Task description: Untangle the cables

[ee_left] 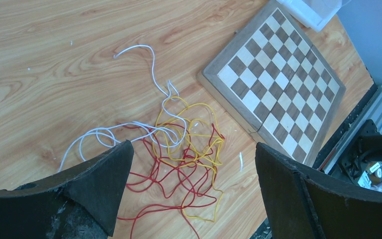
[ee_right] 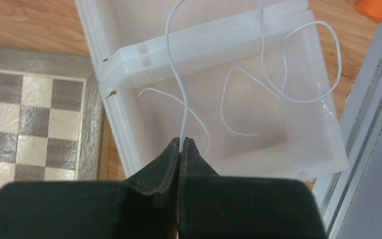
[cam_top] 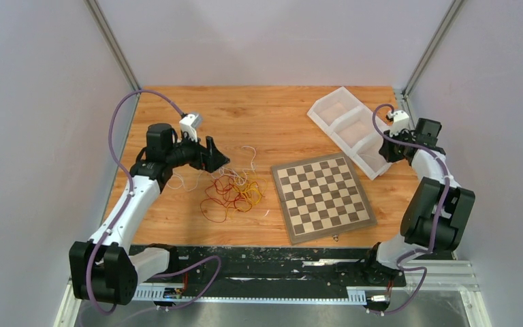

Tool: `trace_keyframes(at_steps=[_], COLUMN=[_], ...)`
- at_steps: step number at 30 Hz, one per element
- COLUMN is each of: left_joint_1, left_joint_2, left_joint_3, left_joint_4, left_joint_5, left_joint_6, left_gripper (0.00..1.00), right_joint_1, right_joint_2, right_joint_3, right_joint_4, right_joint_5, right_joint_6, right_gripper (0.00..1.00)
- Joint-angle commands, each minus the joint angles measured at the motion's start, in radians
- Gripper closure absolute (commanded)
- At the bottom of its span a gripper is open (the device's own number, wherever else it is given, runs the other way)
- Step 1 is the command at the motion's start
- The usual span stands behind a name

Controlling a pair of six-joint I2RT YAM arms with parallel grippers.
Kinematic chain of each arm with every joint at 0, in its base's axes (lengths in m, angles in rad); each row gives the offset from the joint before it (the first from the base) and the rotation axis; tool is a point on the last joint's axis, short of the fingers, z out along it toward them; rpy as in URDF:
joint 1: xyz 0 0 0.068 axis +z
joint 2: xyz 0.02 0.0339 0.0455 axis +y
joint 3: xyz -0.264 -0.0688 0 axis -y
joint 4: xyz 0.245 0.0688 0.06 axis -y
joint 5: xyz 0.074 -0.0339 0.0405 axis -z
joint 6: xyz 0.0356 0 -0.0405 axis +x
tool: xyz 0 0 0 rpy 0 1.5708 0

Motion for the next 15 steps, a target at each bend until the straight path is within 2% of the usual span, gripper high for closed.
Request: trace_keyframes(at_steps=[1,7,12,13,15], left_joint_1=[0.002,0.002,0.001,0.001,0.001], left_joint_2=[0.019,0.023,0.022,0.022,0.022], left_joint_3=[0.039,0.039,0.037,0.037,0.038], left_joint_4=[0.015,0.017,0.013,0.012,0.012], left_joint_5=[0.007,0.0,0.002,0.003,0.003], left_joint_6=[-0.011,-0.011,-0.001,0.0,0.0], left_gripper=[0.0,0.0,0.0,0.0,0.0], right_joint_1=[-0.018,-0.018,-0.026,-0.029,-0.035], right_joint_2=[0.1,0.187,0.175,0.158,0.127], right_joint_3=[0.125,0.164,0.195,0.201,0.222], right_joint_4=[0.026,0.014,-0.045,-0.052,-0.072], right_joint_5=[0.029,0.075,0.045,0.033,-0.006], right_joint_6=[0.142,0.197,0.181,0.181,0.176], right_gripper=[1.0,0.95,0.52,0.47,0.43])
